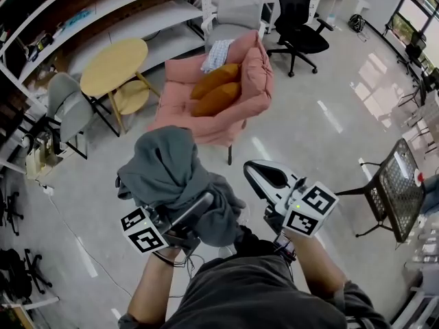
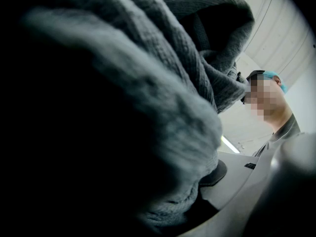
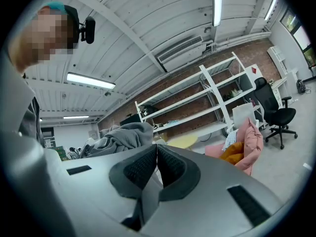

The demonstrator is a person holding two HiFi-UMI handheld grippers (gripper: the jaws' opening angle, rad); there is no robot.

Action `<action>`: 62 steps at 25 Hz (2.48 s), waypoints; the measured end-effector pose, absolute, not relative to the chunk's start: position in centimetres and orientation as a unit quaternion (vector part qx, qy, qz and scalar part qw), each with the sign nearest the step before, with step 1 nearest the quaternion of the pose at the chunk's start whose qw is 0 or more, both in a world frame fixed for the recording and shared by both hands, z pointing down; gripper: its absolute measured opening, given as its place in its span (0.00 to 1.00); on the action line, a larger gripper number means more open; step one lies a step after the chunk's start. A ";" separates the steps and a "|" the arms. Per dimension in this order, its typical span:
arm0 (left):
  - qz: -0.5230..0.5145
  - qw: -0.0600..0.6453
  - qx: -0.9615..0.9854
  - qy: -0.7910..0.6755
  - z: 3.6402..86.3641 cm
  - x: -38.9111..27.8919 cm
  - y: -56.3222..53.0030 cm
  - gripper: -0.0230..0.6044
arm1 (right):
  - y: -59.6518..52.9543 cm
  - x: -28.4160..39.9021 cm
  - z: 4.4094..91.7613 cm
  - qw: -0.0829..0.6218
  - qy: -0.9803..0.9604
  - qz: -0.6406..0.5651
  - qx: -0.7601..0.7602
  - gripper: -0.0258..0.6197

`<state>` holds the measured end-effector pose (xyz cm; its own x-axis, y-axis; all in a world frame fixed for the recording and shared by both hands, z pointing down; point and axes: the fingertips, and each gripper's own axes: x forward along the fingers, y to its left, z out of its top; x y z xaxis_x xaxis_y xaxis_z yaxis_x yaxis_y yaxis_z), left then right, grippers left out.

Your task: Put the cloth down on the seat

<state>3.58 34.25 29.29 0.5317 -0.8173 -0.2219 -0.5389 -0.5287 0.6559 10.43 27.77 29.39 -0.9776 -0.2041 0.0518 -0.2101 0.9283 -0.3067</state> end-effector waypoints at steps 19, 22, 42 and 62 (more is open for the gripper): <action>-0.247 0.267 0.815 -0.451 29.3 0.2 13.9 0.53 | 5.6 8.0 30.0 0.018 -0.982 0.176 0.067 0.06; -0.240 0.267 0.816 -0.453 29.4 0.3 11.6 0.53 | 3.4 8.1 30.2 0.014 -0.981 0.180 0.064 0.06; -0.232 0.281 0.835 -0.413 31.7 -2.8 -1.5 0.53 | -8.0 4.5 31.9 0.013 -0.979 0.178 0.098 0.06; -0.126 0.303 0.870 -0.369 35.2 -17.3 -22.6 0.53 | -22.8 -7.4 35.2 0.035 -0.958 0.221 0.178 0.06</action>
